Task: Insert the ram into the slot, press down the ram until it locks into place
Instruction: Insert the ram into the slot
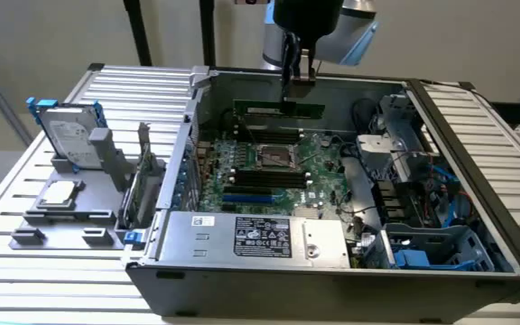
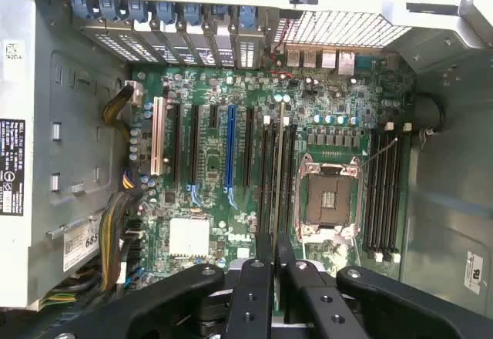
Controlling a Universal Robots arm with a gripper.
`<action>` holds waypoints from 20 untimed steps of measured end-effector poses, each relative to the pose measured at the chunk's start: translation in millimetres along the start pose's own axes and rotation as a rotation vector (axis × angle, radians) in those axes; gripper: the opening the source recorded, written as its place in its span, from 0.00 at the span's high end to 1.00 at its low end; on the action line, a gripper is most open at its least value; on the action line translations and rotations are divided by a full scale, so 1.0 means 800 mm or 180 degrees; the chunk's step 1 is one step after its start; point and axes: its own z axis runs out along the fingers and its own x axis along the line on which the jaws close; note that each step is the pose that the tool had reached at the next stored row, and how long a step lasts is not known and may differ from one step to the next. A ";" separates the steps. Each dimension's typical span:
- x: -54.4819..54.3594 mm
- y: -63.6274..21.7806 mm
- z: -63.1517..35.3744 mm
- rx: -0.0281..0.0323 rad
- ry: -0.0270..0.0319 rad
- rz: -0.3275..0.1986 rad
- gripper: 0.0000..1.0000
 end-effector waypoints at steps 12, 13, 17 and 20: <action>0.000 0.000 0.000 0.0000 0.0000 0.0000 0.87; 0.000 0.000 0.000 0.0000 0.0000 0.0000 0.87; 0.000 0.000 0.007 0.0000 0.0001 0.0000 0.87; 0.000 -0.001 0.014 0.0000 0.0001 0.0000 0.87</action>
